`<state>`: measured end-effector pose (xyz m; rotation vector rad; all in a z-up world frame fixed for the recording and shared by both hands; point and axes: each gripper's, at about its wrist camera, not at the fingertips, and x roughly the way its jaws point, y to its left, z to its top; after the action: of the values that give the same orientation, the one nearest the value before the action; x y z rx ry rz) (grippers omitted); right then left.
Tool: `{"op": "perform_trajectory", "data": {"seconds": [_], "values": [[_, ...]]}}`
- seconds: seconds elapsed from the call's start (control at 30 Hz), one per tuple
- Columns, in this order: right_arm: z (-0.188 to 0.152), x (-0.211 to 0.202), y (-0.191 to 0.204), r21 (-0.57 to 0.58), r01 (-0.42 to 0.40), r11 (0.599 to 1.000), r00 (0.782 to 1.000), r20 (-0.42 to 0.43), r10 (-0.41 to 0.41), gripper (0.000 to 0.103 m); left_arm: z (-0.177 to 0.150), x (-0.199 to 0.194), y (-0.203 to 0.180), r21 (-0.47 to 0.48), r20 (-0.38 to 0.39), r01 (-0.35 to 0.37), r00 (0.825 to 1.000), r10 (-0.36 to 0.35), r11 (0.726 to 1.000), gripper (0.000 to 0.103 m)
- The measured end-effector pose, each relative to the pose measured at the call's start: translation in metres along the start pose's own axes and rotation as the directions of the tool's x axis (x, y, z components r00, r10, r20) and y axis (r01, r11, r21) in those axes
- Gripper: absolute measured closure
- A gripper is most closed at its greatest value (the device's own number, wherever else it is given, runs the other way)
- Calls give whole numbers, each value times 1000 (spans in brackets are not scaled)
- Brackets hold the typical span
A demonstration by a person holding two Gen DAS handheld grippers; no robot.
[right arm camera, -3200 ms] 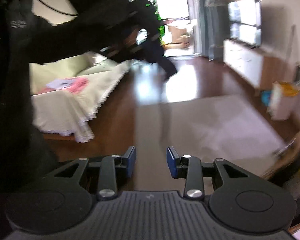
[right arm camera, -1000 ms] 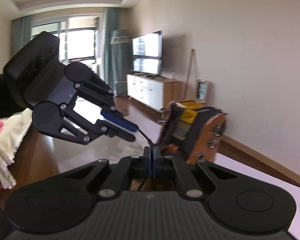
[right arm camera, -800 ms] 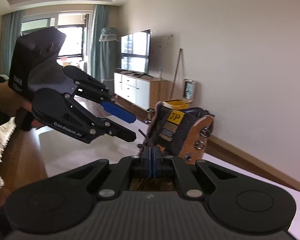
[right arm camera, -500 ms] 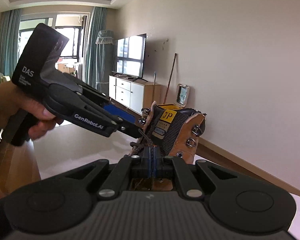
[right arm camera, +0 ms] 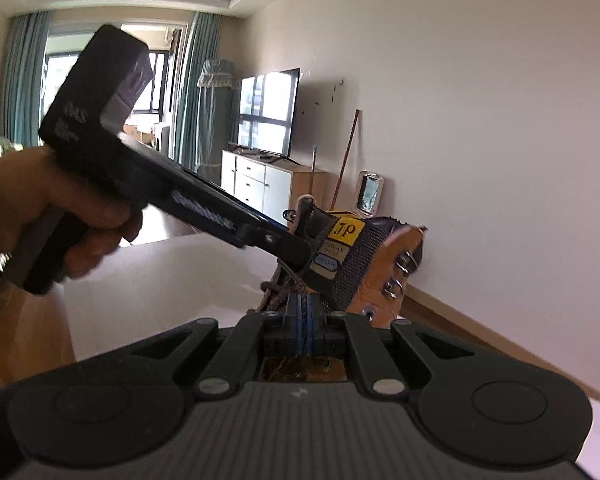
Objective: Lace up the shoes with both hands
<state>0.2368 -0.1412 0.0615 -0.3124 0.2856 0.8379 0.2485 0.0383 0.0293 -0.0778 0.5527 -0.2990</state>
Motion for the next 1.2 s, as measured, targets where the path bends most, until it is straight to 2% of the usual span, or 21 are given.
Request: {"op": "perform_trajectory", "data": {"seconds": [0.13, 0.23, 0.33, 0.47, 0.63, 0.87, 1.2], "values": [[10, 19, 18, -120, 44, 992, 998, -42, -49, 100, 2, 7, 29, -76, -8, 105, 994, -106, 992, 74], [18, 36, 34, -237, 82, 968, 992, -78, -103, 100, 3, 13, 39, -115, -5, 143, 990, -144, 983, 74], [22, 53, 47, -344, 120, 931, 979, -115, -169, 100, 1, 17, 44, -136, 1, 165, 986, -166, 977, 74], [23, 64, 59, -455, 127, 881, 967, -141, -212, 100, -1, 15, 52, -139, 3, 178, 984, -179, 974, 74], [24, 67, 66, -504, 149, 851, 955, -150, -256, 100, -2, 21, 60, -163, 7, 201, 979, -202, 966, 74], [20, 77, 85, -606, 193, 772, 923, -156, -353, 100, -8, 22, 72, -211, 25, 232, 972, -232, 949, 74], [21, 97, 98, -687, 185, 703, 909, -152, -388, 100, -14, 22, 78, -214, 34, 252, 968, -250, 944, 74]]}}
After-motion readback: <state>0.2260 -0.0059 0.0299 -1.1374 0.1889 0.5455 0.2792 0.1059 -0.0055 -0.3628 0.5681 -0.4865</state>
